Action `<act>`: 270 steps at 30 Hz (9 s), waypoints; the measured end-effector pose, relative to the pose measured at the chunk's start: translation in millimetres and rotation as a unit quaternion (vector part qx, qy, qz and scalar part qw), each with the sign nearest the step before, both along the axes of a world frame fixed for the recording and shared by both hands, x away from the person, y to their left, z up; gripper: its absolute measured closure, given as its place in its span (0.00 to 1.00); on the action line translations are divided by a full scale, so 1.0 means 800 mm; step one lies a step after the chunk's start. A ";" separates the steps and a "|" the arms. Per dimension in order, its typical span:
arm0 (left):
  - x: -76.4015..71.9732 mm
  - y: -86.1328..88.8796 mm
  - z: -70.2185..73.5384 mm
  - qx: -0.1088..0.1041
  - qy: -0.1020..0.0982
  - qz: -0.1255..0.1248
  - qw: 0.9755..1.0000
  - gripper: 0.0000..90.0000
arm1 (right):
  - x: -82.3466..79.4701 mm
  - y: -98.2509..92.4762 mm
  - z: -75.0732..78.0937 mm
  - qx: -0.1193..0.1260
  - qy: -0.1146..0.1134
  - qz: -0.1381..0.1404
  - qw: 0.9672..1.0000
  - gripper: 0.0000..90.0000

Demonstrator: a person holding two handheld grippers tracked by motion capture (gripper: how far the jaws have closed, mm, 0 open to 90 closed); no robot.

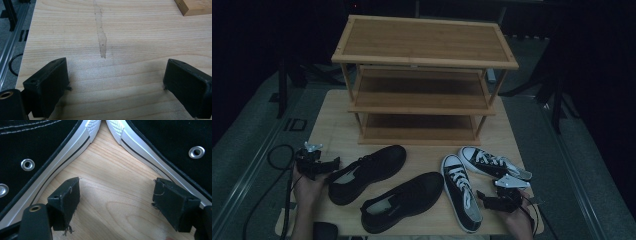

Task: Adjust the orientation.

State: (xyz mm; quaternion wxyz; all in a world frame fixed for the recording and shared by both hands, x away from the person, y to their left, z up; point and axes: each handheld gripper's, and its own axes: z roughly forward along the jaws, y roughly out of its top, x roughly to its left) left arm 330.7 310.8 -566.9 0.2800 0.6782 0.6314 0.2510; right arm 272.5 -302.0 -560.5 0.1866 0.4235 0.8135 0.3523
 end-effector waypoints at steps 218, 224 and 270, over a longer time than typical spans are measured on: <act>0.085 -0.189 0.140 0.058 0.121 -0.185 0.974 0.98 | 0.000 0.001 0.000 -0.001 0.002 0.007 1.000 0.21; 0.090 -0.195 0.134 0.048 0.105 -0.171 0.978 0.98 | 0.000 0.001 0.000 -0.001 0.002 0.007 1.000 0.21; -0.014 -0.101 0.148 0.003 0.000 -0.239 0.971 0.68 | 0.001 0.001 0.000 -0.002 0.002 0.011 1.000 0.21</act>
